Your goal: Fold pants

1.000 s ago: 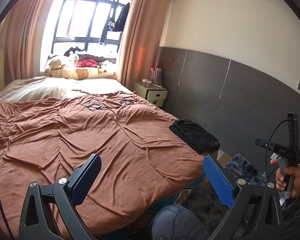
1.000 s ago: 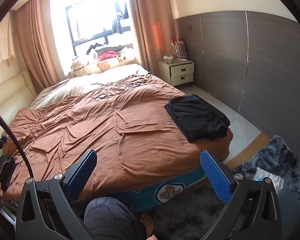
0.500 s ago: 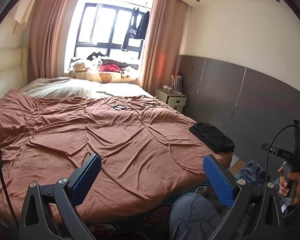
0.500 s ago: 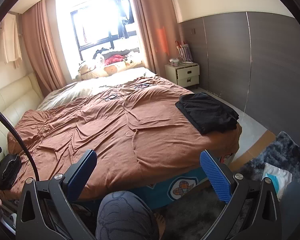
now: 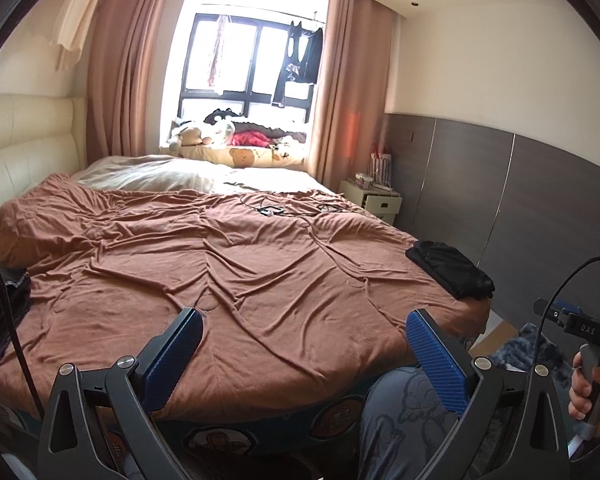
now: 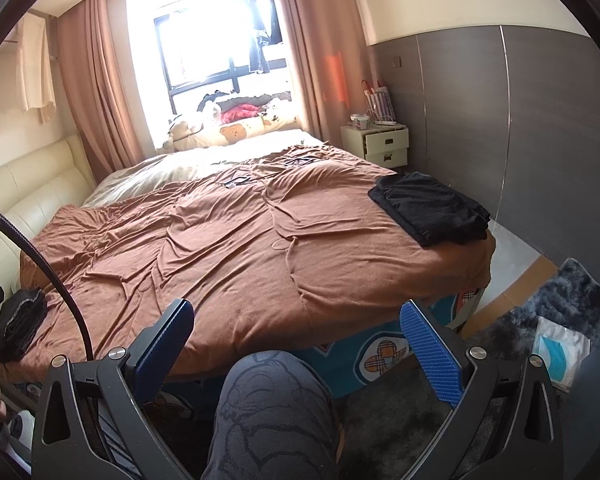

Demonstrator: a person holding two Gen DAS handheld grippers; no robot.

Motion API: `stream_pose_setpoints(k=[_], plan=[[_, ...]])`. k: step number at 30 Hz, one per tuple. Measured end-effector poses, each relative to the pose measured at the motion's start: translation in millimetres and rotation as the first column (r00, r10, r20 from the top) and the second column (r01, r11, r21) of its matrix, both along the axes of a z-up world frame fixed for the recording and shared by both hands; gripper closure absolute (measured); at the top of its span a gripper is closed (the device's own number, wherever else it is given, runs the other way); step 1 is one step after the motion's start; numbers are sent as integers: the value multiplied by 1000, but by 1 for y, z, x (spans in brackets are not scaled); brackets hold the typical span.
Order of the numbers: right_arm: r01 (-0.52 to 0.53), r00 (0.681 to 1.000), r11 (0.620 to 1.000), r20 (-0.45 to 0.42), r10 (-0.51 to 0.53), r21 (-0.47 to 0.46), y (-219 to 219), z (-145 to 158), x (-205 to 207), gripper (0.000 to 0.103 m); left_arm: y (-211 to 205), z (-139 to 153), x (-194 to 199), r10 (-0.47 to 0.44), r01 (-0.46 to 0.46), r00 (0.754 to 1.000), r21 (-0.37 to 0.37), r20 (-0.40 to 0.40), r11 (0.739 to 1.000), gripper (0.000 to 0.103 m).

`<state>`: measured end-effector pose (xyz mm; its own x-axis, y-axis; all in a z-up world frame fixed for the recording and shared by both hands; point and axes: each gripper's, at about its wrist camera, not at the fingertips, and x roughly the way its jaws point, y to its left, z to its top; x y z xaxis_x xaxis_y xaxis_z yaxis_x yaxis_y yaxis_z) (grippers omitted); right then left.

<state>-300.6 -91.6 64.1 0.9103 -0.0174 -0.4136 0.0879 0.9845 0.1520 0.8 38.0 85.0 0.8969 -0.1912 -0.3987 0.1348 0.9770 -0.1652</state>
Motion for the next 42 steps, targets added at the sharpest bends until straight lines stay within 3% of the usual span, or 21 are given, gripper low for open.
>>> stream_pose_setpoints(k=[5, 8, 18, 42], plan=[[-20, 1000, 999, -22, 19, -27, 19, -14, -2, 0, -2, -13, -10, 17, -17, 1000, 10, 4, 1000, 0], [2, 1000, 998, 10, -1, -70, 31, -19, -8, 0, -4, -22, -14, 3, -3, 1000, 14, -1, 1000, 0], [-11, 1000, 997, 15, 12, -74, 56, -39, -9, 0, 2, -43, -23, 21, -20, 999, 25, -26, 999, 1], [-9, 1000, 997, 20, 10, -73, 63, -44, -13, 0, 5, -44, -28, 23, -22, 999, 30, -22, 999, 1]])
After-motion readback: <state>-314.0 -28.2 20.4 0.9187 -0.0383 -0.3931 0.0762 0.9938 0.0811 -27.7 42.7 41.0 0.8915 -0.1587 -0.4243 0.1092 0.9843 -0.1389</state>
